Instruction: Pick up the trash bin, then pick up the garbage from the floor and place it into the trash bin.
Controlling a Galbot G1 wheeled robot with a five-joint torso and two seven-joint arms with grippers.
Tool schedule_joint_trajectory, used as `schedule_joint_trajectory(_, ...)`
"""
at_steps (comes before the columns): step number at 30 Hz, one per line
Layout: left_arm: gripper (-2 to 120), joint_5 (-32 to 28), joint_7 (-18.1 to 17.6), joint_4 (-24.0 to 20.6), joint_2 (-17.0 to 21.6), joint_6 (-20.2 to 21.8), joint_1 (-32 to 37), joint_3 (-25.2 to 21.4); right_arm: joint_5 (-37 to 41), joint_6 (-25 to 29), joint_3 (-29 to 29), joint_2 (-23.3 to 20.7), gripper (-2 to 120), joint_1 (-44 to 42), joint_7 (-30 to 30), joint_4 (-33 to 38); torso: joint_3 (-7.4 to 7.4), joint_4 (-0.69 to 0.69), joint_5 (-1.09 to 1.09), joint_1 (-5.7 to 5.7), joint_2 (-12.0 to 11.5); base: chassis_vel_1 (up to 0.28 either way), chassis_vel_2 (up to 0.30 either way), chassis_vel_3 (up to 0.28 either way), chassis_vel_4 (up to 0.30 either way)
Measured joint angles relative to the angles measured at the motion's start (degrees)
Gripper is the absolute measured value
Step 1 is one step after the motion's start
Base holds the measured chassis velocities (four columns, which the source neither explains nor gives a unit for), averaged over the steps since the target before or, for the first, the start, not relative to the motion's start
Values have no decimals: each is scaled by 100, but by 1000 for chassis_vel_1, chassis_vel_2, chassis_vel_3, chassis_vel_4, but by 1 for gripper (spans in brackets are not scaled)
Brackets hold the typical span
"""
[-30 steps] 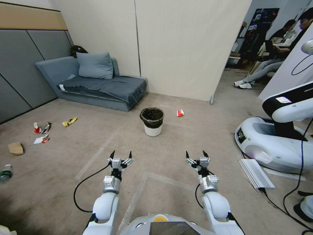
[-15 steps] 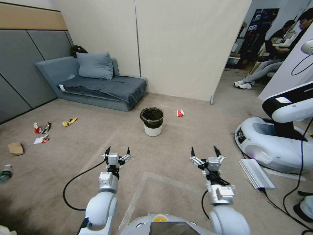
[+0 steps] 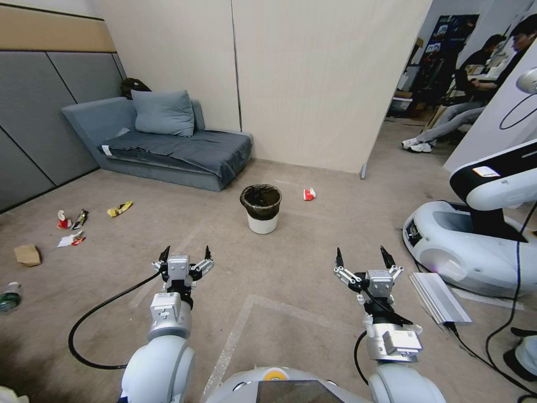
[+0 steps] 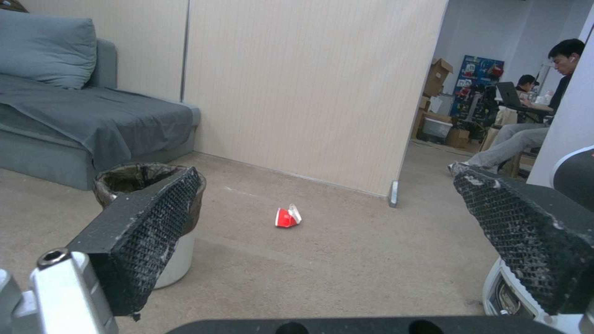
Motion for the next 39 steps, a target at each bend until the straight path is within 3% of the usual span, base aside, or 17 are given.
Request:
schedule_joint_trajectory(21,100,176,30,60,24,-60,37,90,56,170,13,-5,100,5,-132,-44,0,0,0,-1,0,-8,11,9,-8)
schedule_joint_trajectory(39,100,241,34,86,0,-98,12,126,56,172,14,-10,100,-4,-133,-57,1,0,2,1,0,-210,204,214,-206)
